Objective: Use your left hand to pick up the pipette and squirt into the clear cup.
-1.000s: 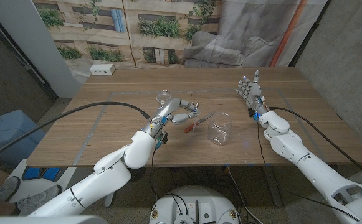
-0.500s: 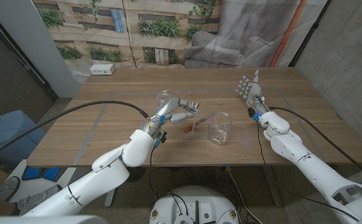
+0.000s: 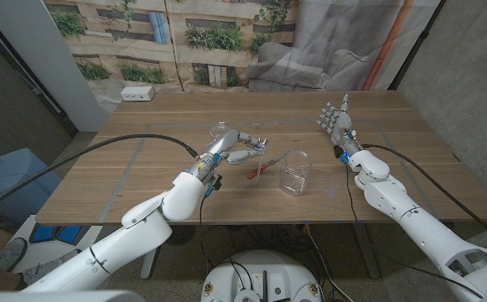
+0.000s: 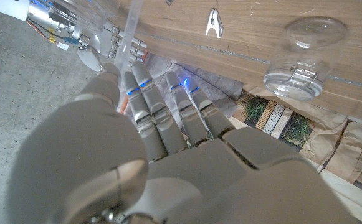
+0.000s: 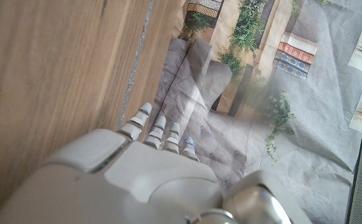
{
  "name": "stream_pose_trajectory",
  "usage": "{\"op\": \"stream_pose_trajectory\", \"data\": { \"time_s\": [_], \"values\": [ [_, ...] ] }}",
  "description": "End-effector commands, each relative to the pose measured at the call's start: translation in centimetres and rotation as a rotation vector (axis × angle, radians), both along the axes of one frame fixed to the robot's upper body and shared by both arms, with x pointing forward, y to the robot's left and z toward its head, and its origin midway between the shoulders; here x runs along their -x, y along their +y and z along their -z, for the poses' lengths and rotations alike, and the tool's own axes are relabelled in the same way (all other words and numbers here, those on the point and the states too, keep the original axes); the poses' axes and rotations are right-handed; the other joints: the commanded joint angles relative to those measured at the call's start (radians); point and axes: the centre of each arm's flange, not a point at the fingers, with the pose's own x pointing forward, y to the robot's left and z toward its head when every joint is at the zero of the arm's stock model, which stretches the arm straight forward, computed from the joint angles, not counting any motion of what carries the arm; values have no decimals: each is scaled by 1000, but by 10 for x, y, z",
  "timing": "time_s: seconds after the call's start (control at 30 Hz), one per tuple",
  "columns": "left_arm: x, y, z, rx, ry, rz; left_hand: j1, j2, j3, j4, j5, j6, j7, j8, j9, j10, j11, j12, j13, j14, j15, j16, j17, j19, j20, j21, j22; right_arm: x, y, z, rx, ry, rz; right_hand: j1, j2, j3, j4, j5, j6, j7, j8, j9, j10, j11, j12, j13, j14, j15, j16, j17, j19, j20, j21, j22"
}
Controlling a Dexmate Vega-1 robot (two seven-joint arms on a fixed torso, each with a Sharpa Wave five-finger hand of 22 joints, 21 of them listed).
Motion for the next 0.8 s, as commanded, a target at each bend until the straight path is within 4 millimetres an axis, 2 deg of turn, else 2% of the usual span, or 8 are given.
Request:
{"op": "stream_pose_trajectory", "data": {
  "time_s": [0.03,0.3,0.8],
  "values": [
    [-4,1,-3,-10,2,14,-16,-2,-7,1,-2,-15,3,-7,2,-18,-6,0,2,-9,-130,-3,0,-3,-21,-7,2,0,0,0,0,0,0,0,58,-7,1,5,3,-9,7,2,3,-7,5,3,-7,-83,6,5,4,0,7,5],
    [-1,0,-5,-25,4,19,-23,-4,-6,-2,0,-16,3,-4,2,-24,-6,3,2,-14,-132,-2,0,-4,-19,-8,2,0,0,0,0,0,0,0,58,-7,1,5,3,-8,7,2,-6,-5,2,3,-7,-84,6,5,3,0,7,5],
    [14,8,-24,-99,-26,-15,-28,2,3,-7,2,-22,4,-3,2,-35,-6,5,3,-27,-131,-3,-1,-13,-13,-10,2,0,0,0,0,0,0,0,58,-7,1,5,3,-8,7,2,-6,-6,2,3,-7,-83,6,5,3,0,7,5]
  ]
}}
